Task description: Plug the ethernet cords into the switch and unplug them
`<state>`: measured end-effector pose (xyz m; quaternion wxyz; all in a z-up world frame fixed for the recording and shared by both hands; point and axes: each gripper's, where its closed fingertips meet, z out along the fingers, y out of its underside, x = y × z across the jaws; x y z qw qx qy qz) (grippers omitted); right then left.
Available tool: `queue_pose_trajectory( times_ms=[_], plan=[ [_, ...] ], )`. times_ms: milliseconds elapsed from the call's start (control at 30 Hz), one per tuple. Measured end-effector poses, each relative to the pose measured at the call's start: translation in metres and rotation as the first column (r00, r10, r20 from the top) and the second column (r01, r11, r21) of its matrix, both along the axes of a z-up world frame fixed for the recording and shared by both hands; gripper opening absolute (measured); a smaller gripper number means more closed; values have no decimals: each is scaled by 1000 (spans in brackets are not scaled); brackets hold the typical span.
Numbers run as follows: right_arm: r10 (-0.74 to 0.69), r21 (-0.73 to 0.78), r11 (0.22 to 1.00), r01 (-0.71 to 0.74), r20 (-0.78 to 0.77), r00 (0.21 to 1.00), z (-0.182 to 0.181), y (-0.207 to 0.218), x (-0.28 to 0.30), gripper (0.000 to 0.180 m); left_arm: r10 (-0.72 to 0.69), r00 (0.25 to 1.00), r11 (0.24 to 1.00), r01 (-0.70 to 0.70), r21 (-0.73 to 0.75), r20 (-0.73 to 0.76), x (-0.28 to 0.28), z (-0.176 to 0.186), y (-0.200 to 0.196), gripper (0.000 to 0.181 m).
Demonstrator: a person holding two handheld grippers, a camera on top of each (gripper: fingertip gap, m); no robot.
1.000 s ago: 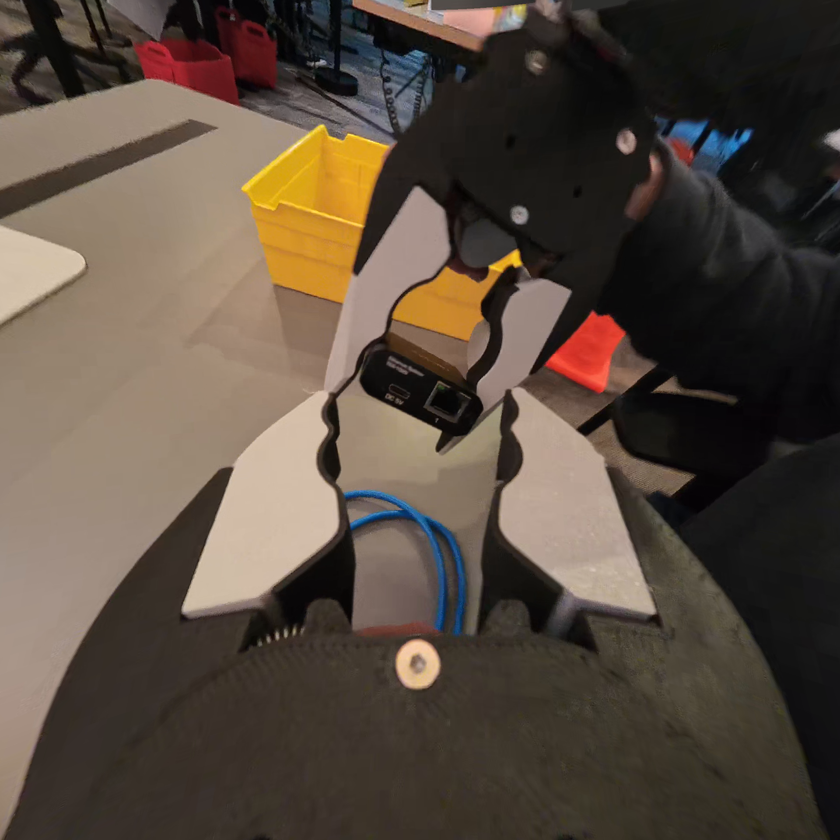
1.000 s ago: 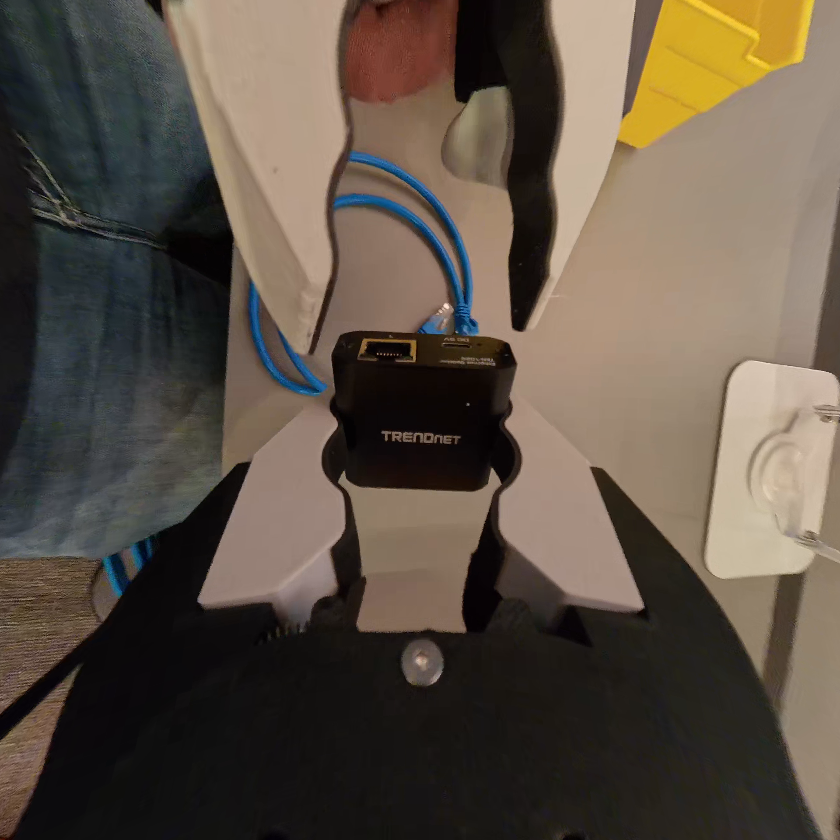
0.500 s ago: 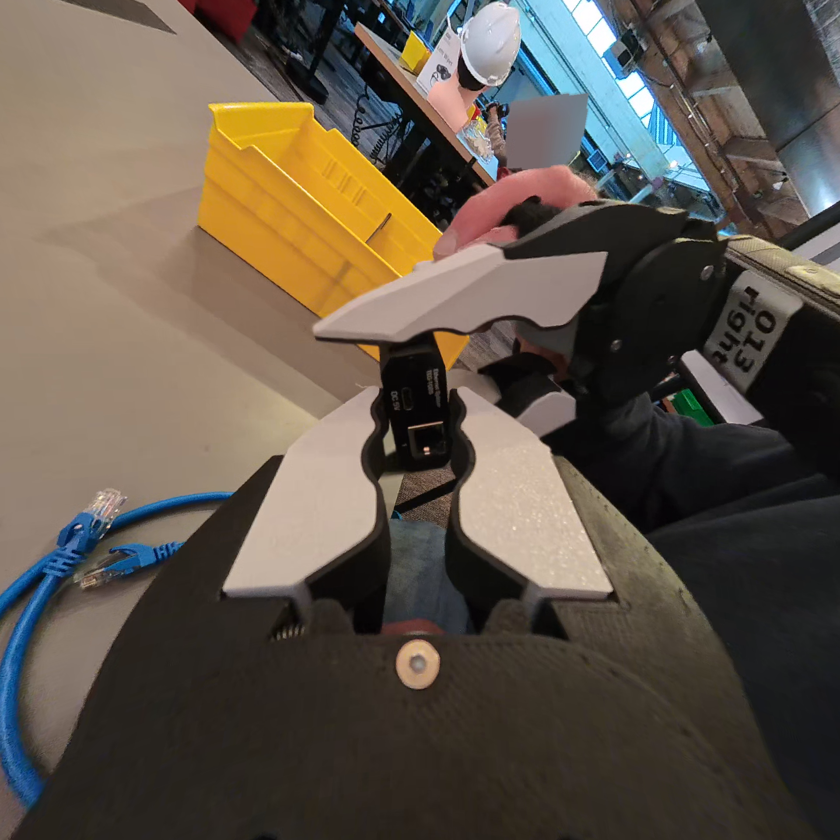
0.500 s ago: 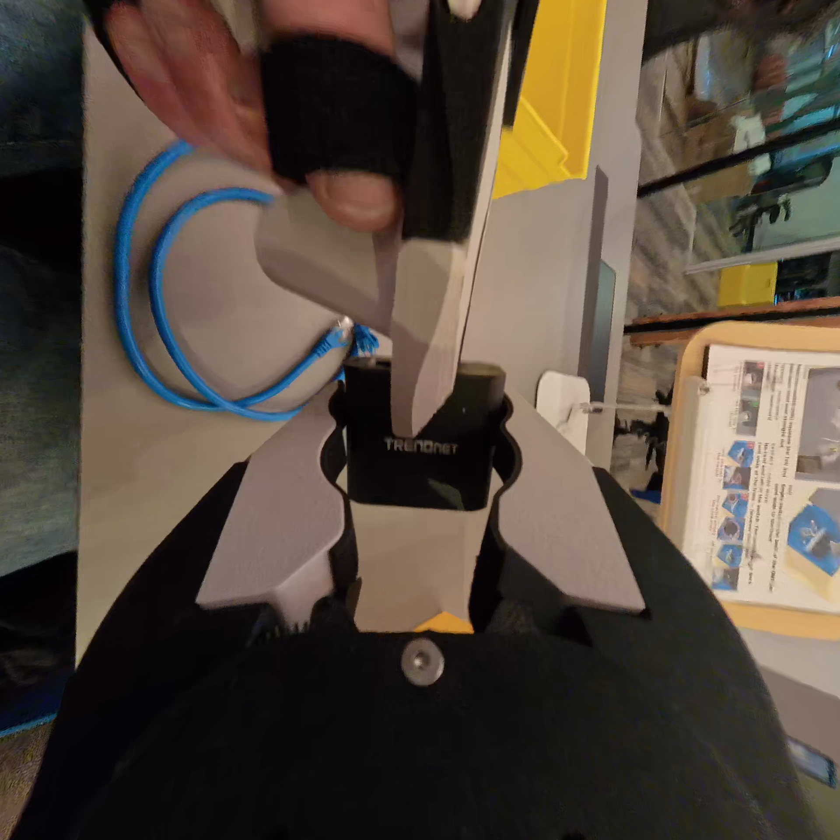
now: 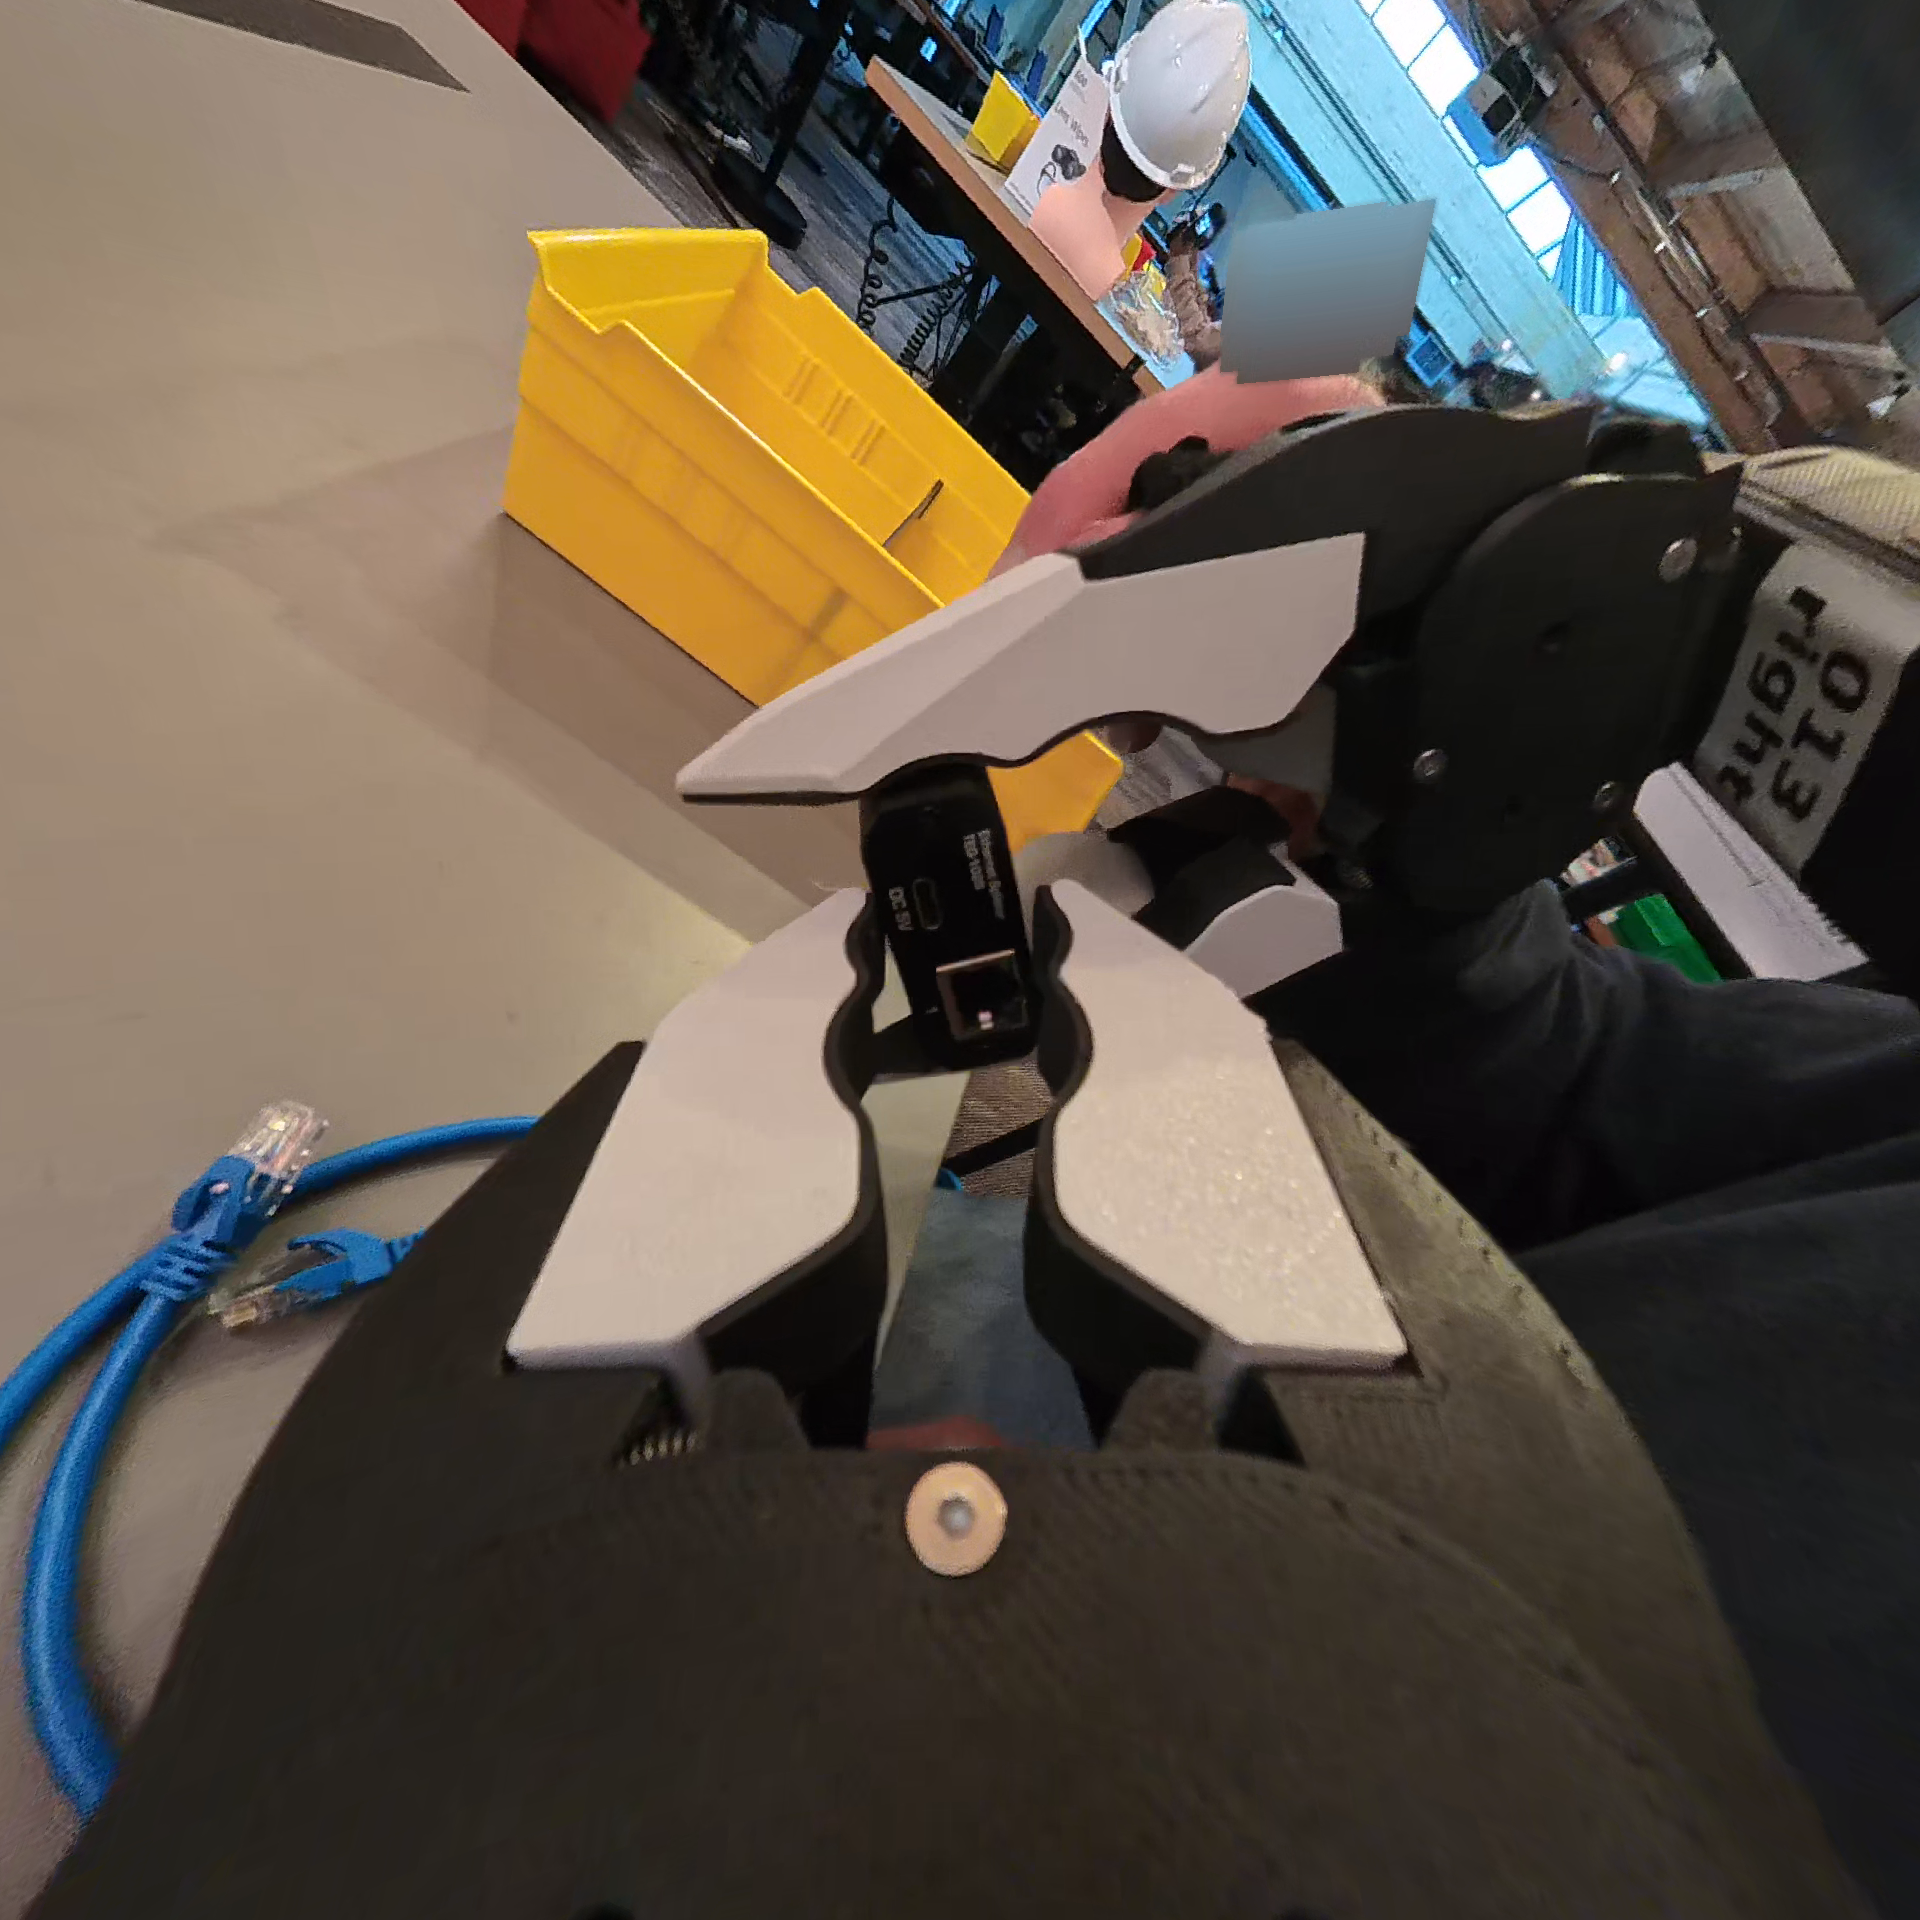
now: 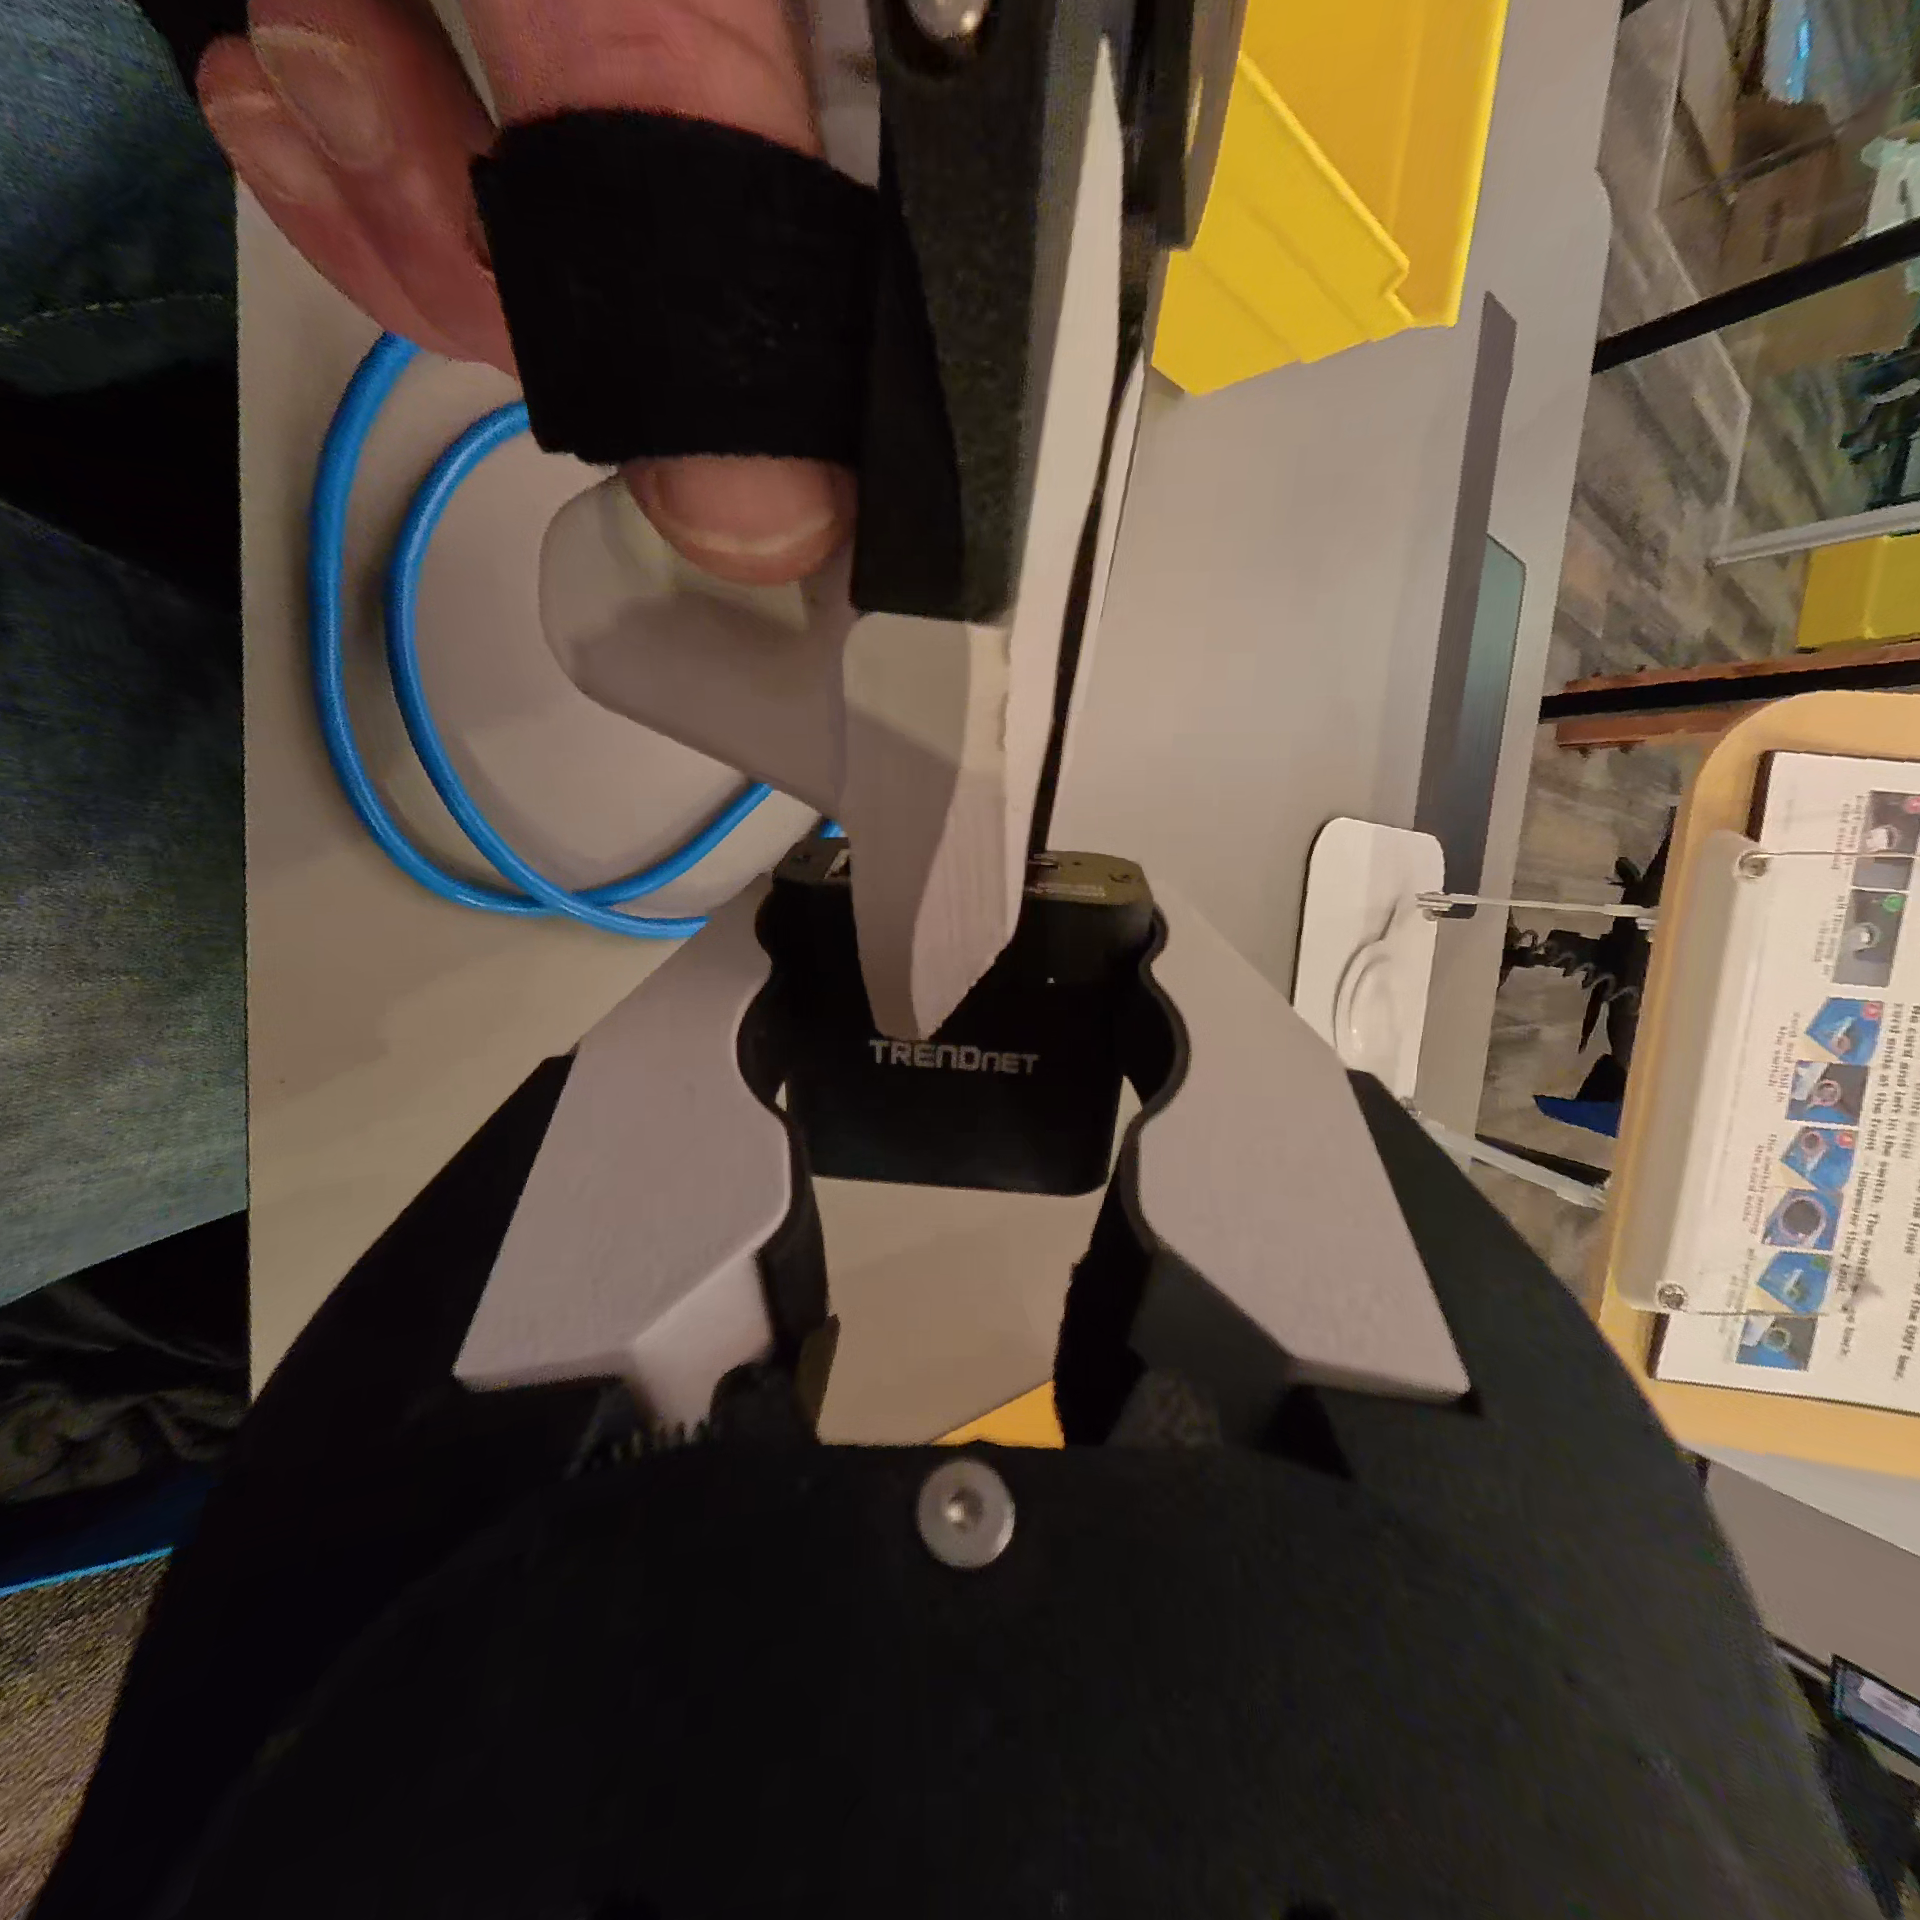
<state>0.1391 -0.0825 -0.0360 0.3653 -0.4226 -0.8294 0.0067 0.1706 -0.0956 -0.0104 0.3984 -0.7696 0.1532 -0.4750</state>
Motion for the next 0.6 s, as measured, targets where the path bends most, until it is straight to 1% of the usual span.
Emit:
queue_pose_trajectory(
  times_ms=[33,100,167,300,500,600],
  plan=[
    [-11,5,1000,11,14,1000,-1,3,1,60,12,1000,1000,-12,10,-22,-3,-2,2,29],
    [-23,-4,1000,24,35,999,-3,6,2,60,38,996,999,-36,27,-77,-11,-6,4,42],
    [-38,-8,999,39,51,998,-4,11,3,60,51,994,998,-48,32,-93,-18,-7,5,43],
    [-52,-7,999,52,62,997,-7,18,3,60,96,977,993,-81,83,-190,-37,-11,5,46],
    [-59,-21,998,61,65,996,-9,20,1,60,140,931,985,-95,146,-337,-62,-20,4,53],
    [-66,-29,997,68,60,996,-8,21,1,60,159,906,980,-98,171,-393,-71,-24,5,54]
  ],
)
